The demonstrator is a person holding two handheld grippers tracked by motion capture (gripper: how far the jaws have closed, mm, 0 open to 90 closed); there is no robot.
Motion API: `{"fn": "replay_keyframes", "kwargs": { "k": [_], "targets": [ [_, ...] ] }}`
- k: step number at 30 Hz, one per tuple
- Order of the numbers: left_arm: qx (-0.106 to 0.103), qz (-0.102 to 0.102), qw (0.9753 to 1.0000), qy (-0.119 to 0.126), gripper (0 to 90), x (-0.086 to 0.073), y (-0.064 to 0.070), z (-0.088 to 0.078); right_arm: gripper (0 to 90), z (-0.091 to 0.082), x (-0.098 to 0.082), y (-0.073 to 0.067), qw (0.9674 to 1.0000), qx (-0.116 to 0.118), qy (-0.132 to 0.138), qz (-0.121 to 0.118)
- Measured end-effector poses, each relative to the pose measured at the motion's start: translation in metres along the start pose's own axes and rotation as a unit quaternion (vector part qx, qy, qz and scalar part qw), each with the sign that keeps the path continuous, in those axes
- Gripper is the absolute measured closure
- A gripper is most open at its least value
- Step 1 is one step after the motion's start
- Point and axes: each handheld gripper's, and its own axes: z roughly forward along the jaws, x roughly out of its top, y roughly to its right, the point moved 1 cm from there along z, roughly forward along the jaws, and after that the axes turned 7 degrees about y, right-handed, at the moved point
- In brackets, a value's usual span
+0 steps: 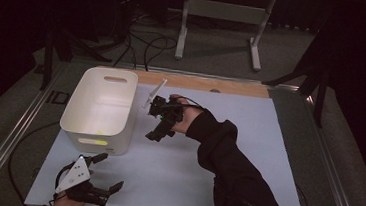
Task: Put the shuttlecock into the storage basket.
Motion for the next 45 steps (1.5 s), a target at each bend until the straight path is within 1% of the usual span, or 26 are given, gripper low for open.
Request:
{"fn": "replay_keyframes", "kwargs": {
  "k": [1,3,4,5,6,7,8,9,10,12,14,16,19,22,23,26,28,31,32,35,36,37,39,42,44,45],
  "targets": [
    [0.000,0.000,1.0000,0.000,0.0,0.000,0.000,0.000,7.8,0.000,-0.003,0.000,1.0000,-0.002,0.004,-0.004],
    [0.000,-0.001,1.0000,0.001,0.0,0.000,0.000,0.000,7.8,-0.001,-0.010,0.000,0.9999,-0.001,0.010,0.000],
    [0.000,-0.001,1.0000,0.001,0.0,0.000,0.000,0.000,7.8,-0.001,-0.010,0.000,0.9999,-0.001,0.010,0.000],
    [0.001,0.000,1.0000,0.001,0.0,0.000,0.000,0.000,7.8,-0.002,-0.017,0.000,0.9999,0.001,0.013,0.004],
    [0.001,0.000,1.0000,0.001,0.0,0.000,0.000,0.000,7.8,-0.002,-0.017,0.000,0.9999,0.001,0.013,0.004],
    [0.001,0.000,1.0000,0.000,0.0,0.000,0.000,0.000,7.8,-0.001,-0.024,0.000,0.9999,-0.001,0.013,0.006],
    [0.001,0.000,1.0000,0.000,0.0,0.000,0.000,0.000,7.8,-0.001,-0.024,0.000,0.9999,-0.001,0.013,0.006],
    [0.000,0.000,1.0000,0.000,0.0,0.000,0.000,0.000,7.7,-0.001,-0.031,0.000,0.9998,0.002,0.018,0.010],
    [0.000,0.000,1.0000,0.000,0.0,0.000,0.000,0.000,7.7,-0.001,-0.035,0.000,0.9997,0.000,0.023,0.012],
    [0.000,0.000,1.0000,0.000,0.0,0.000,0.000,0.000,7.7,0.000,-0.042,0.000,0.9992,0.008,0.035,0.017],
    [0.000,0.000,1.0000,0.000,0.0,0.000,0.000,0.000,7.8,0.000,-0.049,-0.002,0.9991,0.006,0.038,0.015],
    [0.000,-0.002,1.0000,0.000,0.0,0.000,0.000,0.001,7.8,0.001,-0.055,-0.003,0.9987,0.011,0.047,0.012],
    [0.000,0.000,1.0000,-0.001,0.0,0.000,0.000,0.000,7.8,0.000,-0.065,-0.003,0.9985,0.002,0.054,0.004],
    [-0.001,0.000,1.0000,-0.001,0.0,0.000,0.000,0.000,7.8,-0.002,-0.077,-0.001,0.9979,0.002,0.064,0.009],
    [-0.001,0.000,1.0000,-0.001,0.0,0.000,0.000,0.000,7.8,-0.002,-0.077,-0.001,0.9979,0.002,0.064,0.009],
    [0.000,-0.001,1.0000,0.000,0.0,0.000,0.000,0.001,7.8,-0.004,-0.095,0.000,0.9972,0.004,0.072,0.022],
    [0.000,0.000,1.0000,-0.001,0.0,0.000,0.000,0.001,7.8,-0.004,-0.098,0.001,0.9970,0.005,0.073,0.025],
    [0.000,0.001,1.0000,-0.001,0.0,0.000,0.000,0.001,7.8,-0.005,-0.110,0.001,0.9967,0.003,0.075,0.030],
    [0.000,0.001,1.0000,-0.001,0.0,0.000,0.000,0.001,7.8,-0.005,-0.118,0.001,0.9966,-0.001,0.076,0.033],
    [0.000,0.001,1.0000,-0.001,0.0,0.000,0.000,0.001,7.8,-0.005,-0.128,0.001,0.9961,-0.004,0.079,0.039],
    [0.000,0.001,1.0000,-0.001,0.0,0.000,0.000,0.001,7.8,-0.005,-0.128,0.001,0.9961,-0.004,0.079,0.039],
    [0.000,0.001,1.0000,-0.001,0.0,0.000,0.001,0.001,7.8,-0.006,-0.135,0.001,0.9957,-0.006,0.082,0.043],
    [0.000,0.001,1.0000,-0.001,0.0,0.000,0.000,0.001,7.8,-0.008,-0.143,0.000,0.9949,-0.008,0.088,0.048],
    [0.000,0.001,1.0000,-0.001,0.0,0.000,0.000,0.001,7.8,-0.010,-0.154,-0.001,0.9941,-0.011,0.093,0.055],
    [0.000,0.000,1.0000,-0.002,0.0,0.000,0.000,0.001,7.8,-0.011,-0.157,-0.002,0.9938,-0.014,0.095,0.057],
    [0.000,0.001,1.0000,-0.001,0.0,0.000,0.001,0.001,7.8,-0.013,-0.165,-0.002,0.9931,-0.013,0.098,0.064]
  ]
}}
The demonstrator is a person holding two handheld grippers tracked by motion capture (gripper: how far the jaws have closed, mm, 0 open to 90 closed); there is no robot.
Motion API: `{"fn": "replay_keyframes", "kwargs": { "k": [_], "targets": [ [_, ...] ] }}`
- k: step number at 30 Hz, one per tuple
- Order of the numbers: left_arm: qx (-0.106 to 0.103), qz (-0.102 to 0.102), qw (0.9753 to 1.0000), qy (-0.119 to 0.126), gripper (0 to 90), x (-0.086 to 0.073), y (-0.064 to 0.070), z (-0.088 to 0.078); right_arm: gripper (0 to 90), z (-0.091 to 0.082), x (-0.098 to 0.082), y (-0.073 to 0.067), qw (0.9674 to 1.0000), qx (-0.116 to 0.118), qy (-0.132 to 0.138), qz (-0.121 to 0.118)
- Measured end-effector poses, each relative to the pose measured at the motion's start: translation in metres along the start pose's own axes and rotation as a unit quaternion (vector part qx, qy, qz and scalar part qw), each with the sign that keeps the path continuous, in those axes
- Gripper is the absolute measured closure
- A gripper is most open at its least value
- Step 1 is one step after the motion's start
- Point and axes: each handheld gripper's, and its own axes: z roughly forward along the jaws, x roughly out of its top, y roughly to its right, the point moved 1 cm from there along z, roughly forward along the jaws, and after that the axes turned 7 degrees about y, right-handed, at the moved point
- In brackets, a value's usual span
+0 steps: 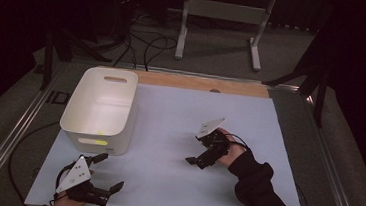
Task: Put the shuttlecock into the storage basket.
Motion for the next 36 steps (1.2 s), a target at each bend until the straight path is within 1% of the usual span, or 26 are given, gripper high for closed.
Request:
{"fn": "replay_keyframes", "kwargs": {
  "k": [2,3,4,5,7,8,11,12,13,14,15,17,18,20,24,26,29,31,32,35,36],
  "targets": [
    [0.000,-0.001,1.0000,0.000,0.0,0.000,0.000,0.000,7.8,-0.001,-0.004,0.000,1.0000,-0.003,0.003,0.002],
    [0.000,-0.001,1.0000,0.000,0.0,0.000,0.000,0.000,7.8,-0.004,-0.010,0.000,0.9999,-0.003,0.006,0.009],
    [0.000,-0.001,1.0000,0.000,0.0,0.000,0.000,0.000,7.8,-0.004,-0.010,0.000,0.9999,-0.003,0.006,0.009],
    [0.000,-0.001,1.0000,-0.001,0.0,0.000,0.000,0.000,7.8,-0.006,-0.016,0.000,0.9999,-0.008,0.011,0.010],
    [0.000,-0.001,1.0000,-0.001,0.0,0.000,0.000,0.001,7.8,-0.007,-0.019,-0.001,0.9999,-0.010,0.012,0.006],
    [0.001,-0.001,1.0000,-0.001,0.0,0.000,0.000,0.000,7.8,-0.010,-0.023,-0.001,0.9996,-0.013,0.021,0.010],
    [0.001,-0.002,1.0000,-0.001,0.0,0.000,0.000,0.000,7.8,-0.014,-0.031,0.000,0.9993,-0.016,0.027,0.017],
    [0.001,-0.002,1.0000,-0.001,0.0,0.000,0.000,0.000,7.8,-0.014,-0.031,0.000,0.9993,-0.016,0.027,0.017],
    [0.001,-0.002,1.0000,0.000,0.0,0.000,0.000,0.000,7.8,-0.015,-0.033,0.000,0.9991,-0.018,0.030,0.022],
    [0.001,-0.001,1.0000,-0.001,0.0,0.000,0.000,0.000,7.8,-0.019,-0.039,0.002,0.9987,-0.020,0.033,0.033],
    [0.001,-0.001,1.0000,0.000,0.0,0.000,0.000,0.000,7.8,-0.020,-0.042,0.002,0.9987,-0.022,0.033,0.033],
    [0.001,-0.001,1.0000,-0.001,0.0,0.000,0.000,0.000,7.8,-0.024,-0.048,0.003,0.9983,-0.025,0.035,0.040],
    [0.001,-0.001,1.0000,-0.001,0.0,0.000,0.000,0.000,7.8,-0.024,-0.048,0.003,0.9983,-0.025,0.035,0.040],
    [0.001,-0.001,1.0000,-0.001,0.0,0.000,0.000,0.000,7.8,-0.029,-0.057,0.004,0.9980,-0.030,0.035,0.043],
    [0.001,-0.001,1.0000,-0.001,0.0,0.000,0.000,0.000,7.8,-0.036,-0.070,0.004,0.9977,-0.032,0.031,0.051],
    [0.000,-0.001,1.0000,-0.001,0.0,0.000,0.000,0.001,7.8,-0.040,-0.076,0.004,0.9973,-0.041,0.028,0.054],
    [0.000,0.000,1.0000,-0.002,0.0,0.000,0.000,0.001,7.8,-0.048,-0.083,0.003,0.9960,-0.057,0.040,0.055],
    [0.001,-0.001,1.0000,-0.001,0.0,0.000,0.000,0.000,7.8,-0.053,-0.087,0.003,0.9956,-0.062,0.045,0.055],
    [0.001,-0.001,1.0000,-0.001,0.0,0.000,0.000,0.000,7.8,-0.055,-0.089,0.002,0.9953,-0.063,0.047,0.056],
    [0.000,0.000,1.0000,-0.002,0.0,0.000,0.000,0.001,7.8,-0.060,-0.096,0.001,0.9955,-0.051,0.043,0.068],
    [0.000,0.000,1.0000,-0.002,0.0,0.000,0.000,0.001,7.9,-0.060,-0.098,0.000,0.9954,-0.056,0.042,0.065]
  ]
}}
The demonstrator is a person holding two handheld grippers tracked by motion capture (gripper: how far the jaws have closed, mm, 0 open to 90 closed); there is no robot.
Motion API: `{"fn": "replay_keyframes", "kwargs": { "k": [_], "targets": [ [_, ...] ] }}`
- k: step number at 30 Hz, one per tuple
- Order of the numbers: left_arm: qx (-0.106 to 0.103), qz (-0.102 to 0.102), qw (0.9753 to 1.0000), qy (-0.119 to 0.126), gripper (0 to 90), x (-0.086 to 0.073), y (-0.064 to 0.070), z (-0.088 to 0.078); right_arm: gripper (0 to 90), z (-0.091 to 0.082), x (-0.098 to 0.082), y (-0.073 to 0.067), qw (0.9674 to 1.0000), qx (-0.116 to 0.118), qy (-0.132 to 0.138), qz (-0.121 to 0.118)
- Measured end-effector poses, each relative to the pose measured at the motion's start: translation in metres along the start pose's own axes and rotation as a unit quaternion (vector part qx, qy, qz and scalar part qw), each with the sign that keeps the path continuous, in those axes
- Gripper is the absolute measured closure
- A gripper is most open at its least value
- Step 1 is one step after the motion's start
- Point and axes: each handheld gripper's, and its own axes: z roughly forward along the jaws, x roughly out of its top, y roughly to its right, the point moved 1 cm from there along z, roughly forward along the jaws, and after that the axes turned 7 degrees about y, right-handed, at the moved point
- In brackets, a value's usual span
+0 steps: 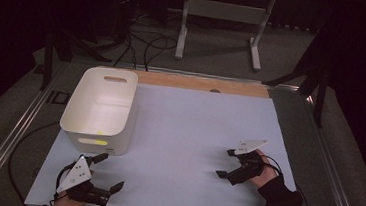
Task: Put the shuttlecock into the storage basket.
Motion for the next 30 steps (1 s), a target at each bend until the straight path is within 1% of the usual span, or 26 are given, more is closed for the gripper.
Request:
{"fn": "replay_keyframes", "kwargs": {
  "k": [2,5,6,8,9,10,12,14,15,19,21,26,28,30],
  "targets": [
    [0.000,0.000,1.0000,0.000,0.0,0.000,0.000,0.000,7.9,-0.002,-0.004,0.000,1.0000,-0.007,-0.002,0.000],
    [0.001,0.000,1.0000,0.000,0.0,0.000,0.000,0.000,7.8,-0.007,-0.011,0.000,0.9998,-0.015,0.010,0.008],
    [0.001,0.000,1.0000,0.000,0.0,0.000,0.000,0.000,7.8,-0.007,-0.011,0.000,0.9998,-0.015,0.010,0.008],
    [0.001,0.000,1.0000,0.000,0.0,0.000,0.000,0.000,7.9,-0.013,-0.018,0.000,0.9994,-0.023,0.023,0.013],
    [0.000,0.000,1.0000,0.000,0.0,0.000,0.000,0.000,7.9,-0.015,-0.020,0.000,0.9992,-0.023,0.028,0.016],
    [0.000,0.000,1.0000,0.000,0.0,0.000,0.000,0.000,7.9,-0.017,-0.022,-0.001,0.9991,-0.025,0.029,0.019],
    [0.000,0.000,1.0000,0.000,0.0,0.000,0.000,0.000,7.9,-0.018,-0.025,-0.001,0.9990,-0.028,0.030,0.018],
    [0.000,0.000,1.0000,0.000,0.0,0.000,0.000,0.000,7.9,-0.023,-0.030,-0.001,0.9985,-0.034,0.038,0.022],
    [0.000,0.000,1.0000,-0.001,0.0,0.000,0.000,0.000,8.0,-0.025,-0.032,-0.001,0.9983,-0.038,0.040,0.020],
    [0.000,-0.001,1.0000,-0.001,0.0,0.000,0.000,0.001,8.0,-0.032,-0.039,-0.002,0.9973,-0.045,0.054,0.023],
    [-0.001,-0.001,1.0000,-0.002,0.0,0.000,0.000,0.001,8.0,-0.033,-0.043,-0.003,0.9968,-0.050,0.058,0.023],
    [-0.001,0.000,1.0000,-0.003,0.0,-0.001,0.000,0.001,8.0,-0.033,-0.049,-0.006,0.9964,-0.050,0.062,0.031],
    [-0.002,-0.001,1.0000,-0.002,0.0,-0.001,0.000,0.001,8.0,-0.032,-0.051,-0.006,0.9965,-0.052,0.058,0.032],
    [-0.002,-0.001,1.0000,-0.003,0.0,-0.001,0.000,0.001,8.0,-0.031,-0.052,-0.005,0.9960,-0.051,0.065,0.036]
  ]
}}
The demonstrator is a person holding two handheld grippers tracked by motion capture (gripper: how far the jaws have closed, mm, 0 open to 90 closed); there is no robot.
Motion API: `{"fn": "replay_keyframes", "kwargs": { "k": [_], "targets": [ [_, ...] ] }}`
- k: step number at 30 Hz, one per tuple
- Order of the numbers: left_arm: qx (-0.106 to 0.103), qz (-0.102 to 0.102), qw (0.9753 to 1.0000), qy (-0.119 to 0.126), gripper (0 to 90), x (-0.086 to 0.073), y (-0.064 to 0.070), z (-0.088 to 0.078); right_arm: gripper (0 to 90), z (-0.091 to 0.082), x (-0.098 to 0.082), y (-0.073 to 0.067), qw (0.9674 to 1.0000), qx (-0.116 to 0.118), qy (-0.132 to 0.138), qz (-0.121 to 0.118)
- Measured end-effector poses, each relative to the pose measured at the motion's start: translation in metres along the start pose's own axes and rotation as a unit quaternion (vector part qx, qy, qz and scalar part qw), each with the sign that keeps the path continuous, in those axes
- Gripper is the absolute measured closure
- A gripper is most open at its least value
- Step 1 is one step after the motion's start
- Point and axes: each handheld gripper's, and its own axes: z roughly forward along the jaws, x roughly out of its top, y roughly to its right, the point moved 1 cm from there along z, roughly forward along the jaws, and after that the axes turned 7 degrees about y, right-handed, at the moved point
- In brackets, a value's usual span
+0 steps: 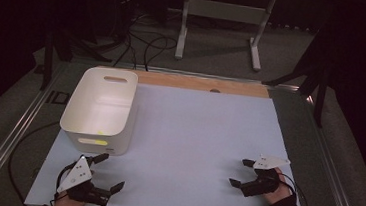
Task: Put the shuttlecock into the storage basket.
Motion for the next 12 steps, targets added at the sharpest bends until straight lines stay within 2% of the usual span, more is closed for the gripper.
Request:
{"fn": "replay_keyframes", "kwargs": {
  "k": [4,12],
  "targets": [
    [-0.001,0.000,1.0000,0.001,0.0,0.0002,0.0003,0.0000,8.0,0.0026,-0.0005,0.0011,0.9999,-0.001,0.006,0.008],
    [-0.002,0.000,1.0000,0.001,0.0,0.0003,0.0002,0.0000,8.0,0.0032,0.0005,-0.0003,1.0000,-0.001,0.000,0.006]
  ]
}}
